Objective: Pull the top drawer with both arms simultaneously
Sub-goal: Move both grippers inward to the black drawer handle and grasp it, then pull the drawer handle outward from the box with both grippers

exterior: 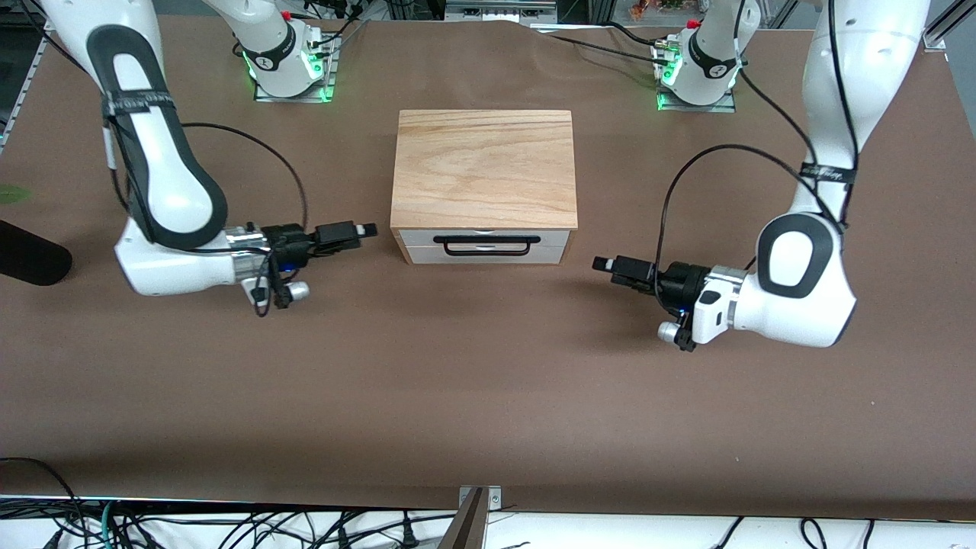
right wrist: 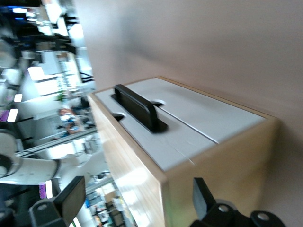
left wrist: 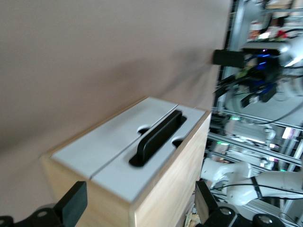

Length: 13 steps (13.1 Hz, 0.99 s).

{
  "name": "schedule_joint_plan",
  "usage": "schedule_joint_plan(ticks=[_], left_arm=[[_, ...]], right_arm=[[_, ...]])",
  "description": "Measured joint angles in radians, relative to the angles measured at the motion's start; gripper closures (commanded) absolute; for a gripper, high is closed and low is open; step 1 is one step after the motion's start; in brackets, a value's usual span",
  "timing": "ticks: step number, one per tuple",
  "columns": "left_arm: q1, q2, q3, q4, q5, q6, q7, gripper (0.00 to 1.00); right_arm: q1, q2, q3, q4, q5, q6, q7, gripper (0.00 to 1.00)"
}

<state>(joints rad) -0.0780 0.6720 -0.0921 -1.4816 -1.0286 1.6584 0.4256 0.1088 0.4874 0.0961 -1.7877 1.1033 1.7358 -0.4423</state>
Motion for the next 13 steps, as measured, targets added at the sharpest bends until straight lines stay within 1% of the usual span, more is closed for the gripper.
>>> schedule_joint_plan(ticks=[2, 3, 4, 5, 7, 8, 9, 10, 12, 13], left_arm=[[-0.021, 0.035, -0.001, -0.029, -0.101, 0.044, 0.105, 0.0], [-0.034, 0.044, -0.001, -0.047, -0.149, 0.063, 0.155, 0.0], [-0.048, 0.049, -0.001, -0.066, -0.188, 0.083, 0.197, 0.0], [-0.062, 0.051, -0.001, -0.085, -0.218, 0.098, 0.23, 0.0], [-0.084, 0.055, -0.002, -0.111, -0.248, 0.108, 0.28, 0.0], [-0.091, 0.056, -0.003, -0.124, -0.254, 0.109, 0.3, 0.0], [-0.095, 0.056, -0.008, -0.138, -0.267, 0.109, 0.326, 0.0], [-0.098, 0.056, -0.015, -0.155, -0.285, 0.11, 0.358, 0.0], [-0.103, 0.058, -0.036, -0.196, -0.322, 0.138, 0.425, 0.0], [-0.105, 0.06, -0.051, -0.218, -0.342, 0.16, 0.455, 0.03]], right_arm=[[0.041, 0.047, 0.0, -0.021, 0.118, 0.036, -0.123, 0.0], [0.057, 0.072, 0.0, -0.022, 0.157, 0.053, -0.187, 0.03], [0.073, 0.096, 0.0, -0.023, 0.204, 0.068, -0.262, 0.09], [0.09, 0.12, 0.0, -0.023, 0.258, 0.081, -0.339, 0.12], [0.113, 0.158, 0.0, -0.024, 0.337, 0.099, -0.473, 0.19], [0.118, 0.173, 0.0, -0.024, 0.361, 0.101, -0.526, 0.27], [0.12, 0.188, 0.0, -0.025, 0.385, 0.101, -0.57, 0.44], [0.123, 0.202, 0.0, -0.025, 0.4, 0.101, -0.602, 0.51], [0.132, 0.221, 0.0, -0.025, 0.41, 0.101, -0.632, 0.57], [0.133, 0.223, 0.0, -0.024, 0.418, 0.095, -0.633, 0.57]])
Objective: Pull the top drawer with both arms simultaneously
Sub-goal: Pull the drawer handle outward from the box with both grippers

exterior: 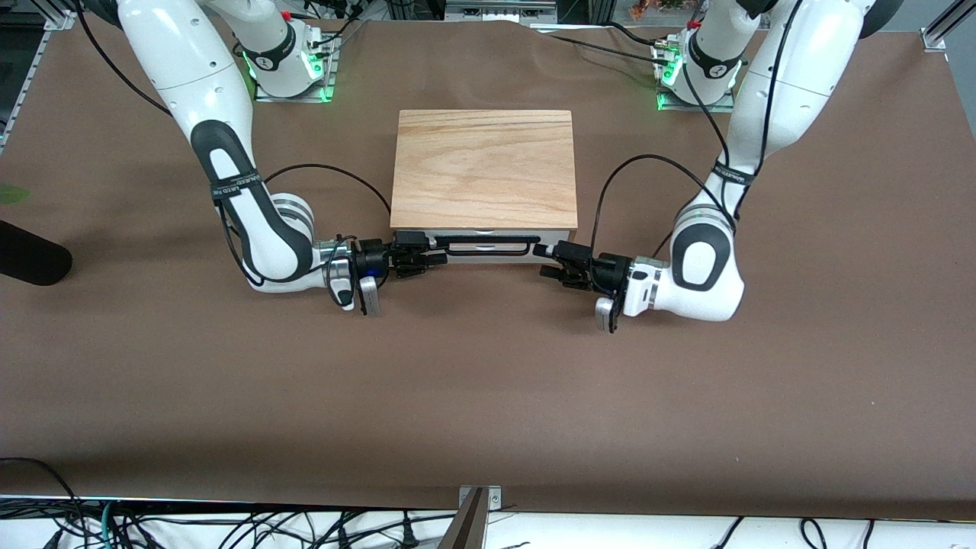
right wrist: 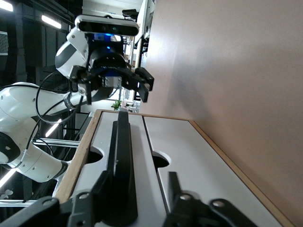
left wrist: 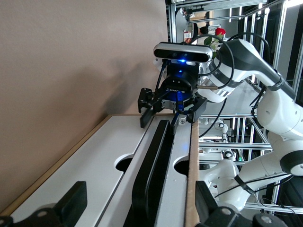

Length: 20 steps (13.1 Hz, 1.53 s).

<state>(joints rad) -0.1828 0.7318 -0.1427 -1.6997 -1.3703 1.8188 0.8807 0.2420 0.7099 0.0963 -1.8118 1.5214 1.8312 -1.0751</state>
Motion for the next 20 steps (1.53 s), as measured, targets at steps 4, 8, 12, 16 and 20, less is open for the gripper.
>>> schedule_joint_plan(ticks=[4, 8, 12, 16, 20], left_arm=[[-0.008, 0.001, -0.016, -0.035, -0.031, 0.026, 0.061, 0.5], [-0.007, 0.001, -0.018, -0.035, -0.032, 0.025, 0.071, 0.72], [-0.006, -0.002, -0.021, -0.035, -0.038, 0.02, 0.073, 0.84], [-0.005, -0.003, -0.022, -0.033, -0.043, 0.017, 0.094, 0.85], [-0.002, 0.004, -0.022, -0.013, -0.043, 0.028, 0.098, 0.85]], right_arm=[[0.006, -0.002, 0.0, 0.005, 0.003, -0.004, -0.006, 0.75], [0.009, -0.007, 0.0, 0.009, 0.009, -0.015, -0.026, 1.0], [0.009, -0.008, 0.0, 0.008, 0.009, -0.013, -0.022, 1.0], [0.009, -0.008, -0.001, 0.011, 0.008, -0.013, -0.024, 1.0], [0.009, 0.004, -0.003, 0.044, 0.005, -0.004, -0.023, 1.0]])
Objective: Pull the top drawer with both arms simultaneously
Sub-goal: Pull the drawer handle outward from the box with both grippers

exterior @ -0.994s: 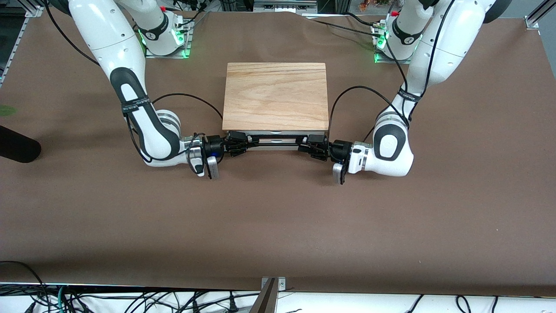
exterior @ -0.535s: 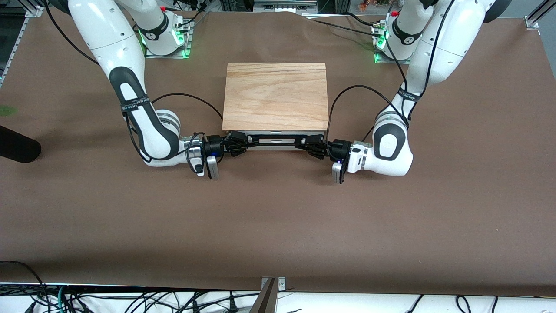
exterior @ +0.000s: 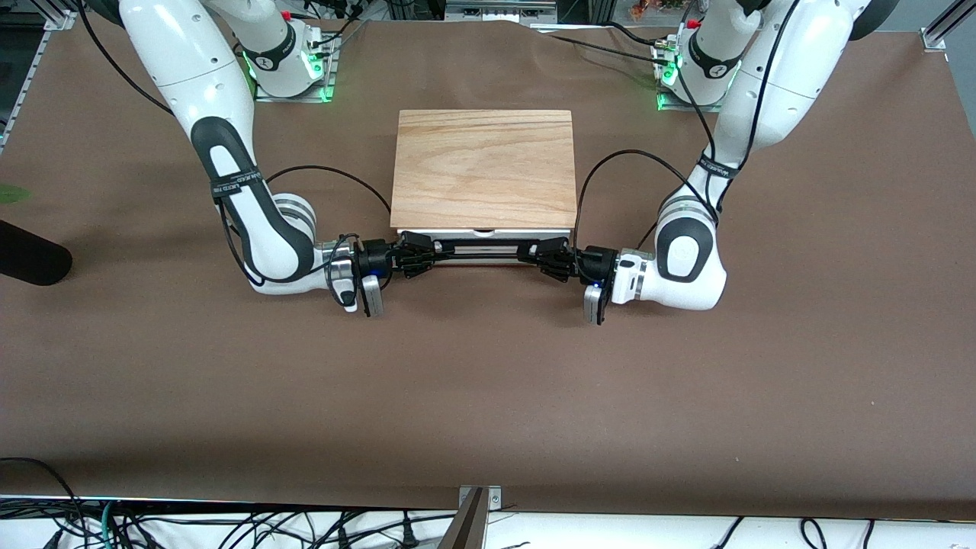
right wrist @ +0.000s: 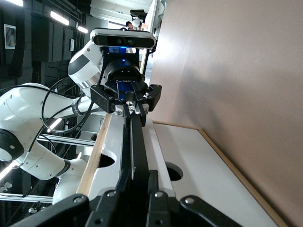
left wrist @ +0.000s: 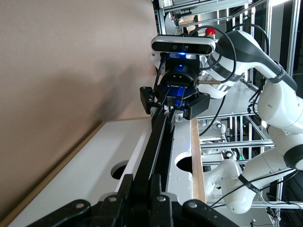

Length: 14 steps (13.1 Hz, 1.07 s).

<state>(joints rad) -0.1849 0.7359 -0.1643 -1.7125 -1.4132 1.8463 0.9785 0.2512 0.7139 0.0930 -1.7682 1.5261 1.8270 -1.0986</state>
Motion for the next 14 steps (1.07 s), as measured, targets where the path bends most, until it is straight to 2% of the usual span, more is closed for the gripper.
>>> schedule_joint_plan(ticks=[4, 14], left_arm=[[0.007, 0.053, 0.006, 0.097, 0.0, 0.001, -0.014, 0.85], [0.012, 0.236, 0.021, 0.425, 0.0, 0.037, -0.133, 0.87]], right_arm=[[-0.002, 0.053, -0.008, 0.102, -0.001, 0.005, 0.028, 1.0], [-0.001, 0.222, -0.018, 0.429, -0.004, 0.086, 0.198, 1.0]])
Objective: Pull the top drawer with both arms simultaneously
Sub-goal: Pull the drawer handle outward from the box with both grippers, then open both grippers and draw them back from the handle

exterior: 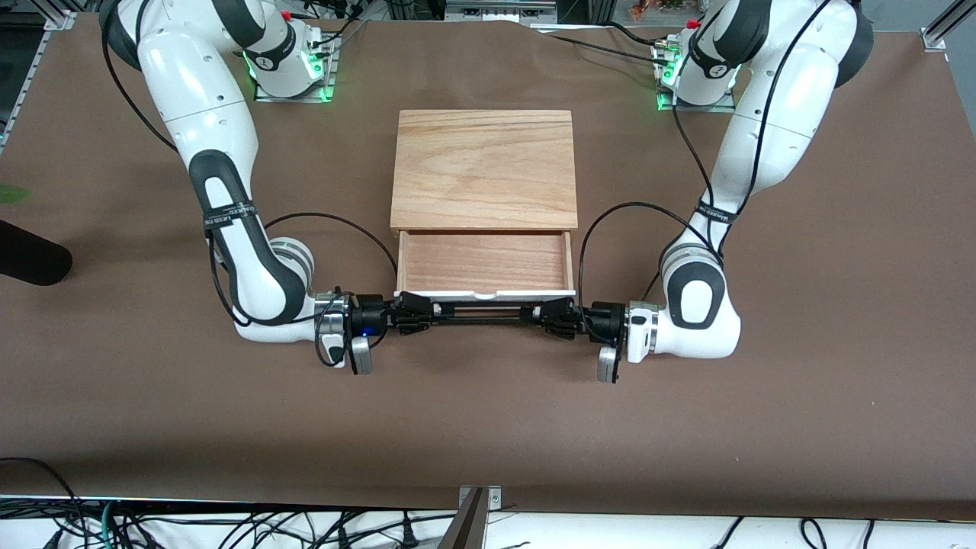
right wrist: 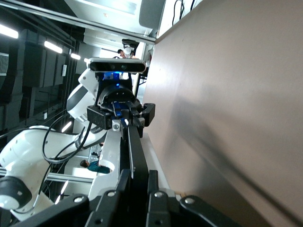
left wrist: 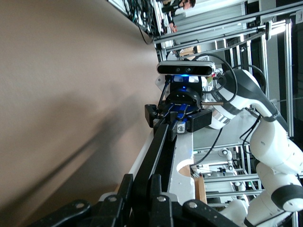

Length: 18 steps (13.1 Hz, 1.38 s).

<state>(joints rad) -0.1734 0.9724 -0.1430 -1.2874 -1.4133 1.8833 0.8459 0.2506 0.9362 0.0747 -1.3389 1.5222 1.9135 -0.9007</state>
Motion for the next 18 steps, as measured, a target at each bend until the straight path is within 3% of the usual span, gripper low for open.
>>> schedule_joint_plan(ticks=[3, 4, 5, 7, 9, 10, 12, 18], left_arm=[[0.002, 0.026, 0.003, 0.045, 0.0, 0.005, -0.01, 0.84], [0.002, 0.029, 0.003, 0.049, 0.0, 0.005, -0.012, 0.76], [0.002, 0.031, 0.003, 0.052, 0.0, 0.005, -0.012, 0.48], [0.0, 0.035, 0.004, 0.052, 0.0, 0.014, -0.025, 0.0], [-0.005, 0.042, 0.01, 0.051, 0.0, 0.029, -0.027, 0.0], [-0.006, 0.046, 0.015, 0.051, 0.0, 0.036, -0.027, 0.0], [-0.006, 0.051, 0.021, 0.051, 0.0, 0.041, -0.028, 0.0], [-0.008, 0.054, 0.023, 0.051, 0.0, 0.043, -0.032, 0.0]], right_arm=[[0.006, 0.02, 0.001, 0.043, 0.0, 0.033, 0.012, 1.0], [0.006, 0.021, 0.001, 0.045, 0.0, 0.035, 0.014, 1.0], [0.006, 0.023, 0.001, 0.046, 0.0, 0.036, 0.015, 1.0], [0.005, 0.026, 0.002, 0.047, 0.001, 0.038, 0.021, 1.0], [0.003, 0.029, 0.002, 0.048, 0.001, 0.037, 0.025, 1.0], [-0.001, 0.032, 0.002, 0.048, 0.002, 0.035, 0.027, 0.91], [-0.01, 0.036, 0.002, 0.049, 0.004, 0.029, 0.038, 0.0], [-0.014, 0.039, 0.002, 0.079, 0.004, 0.026, 0.034, 0.0]])
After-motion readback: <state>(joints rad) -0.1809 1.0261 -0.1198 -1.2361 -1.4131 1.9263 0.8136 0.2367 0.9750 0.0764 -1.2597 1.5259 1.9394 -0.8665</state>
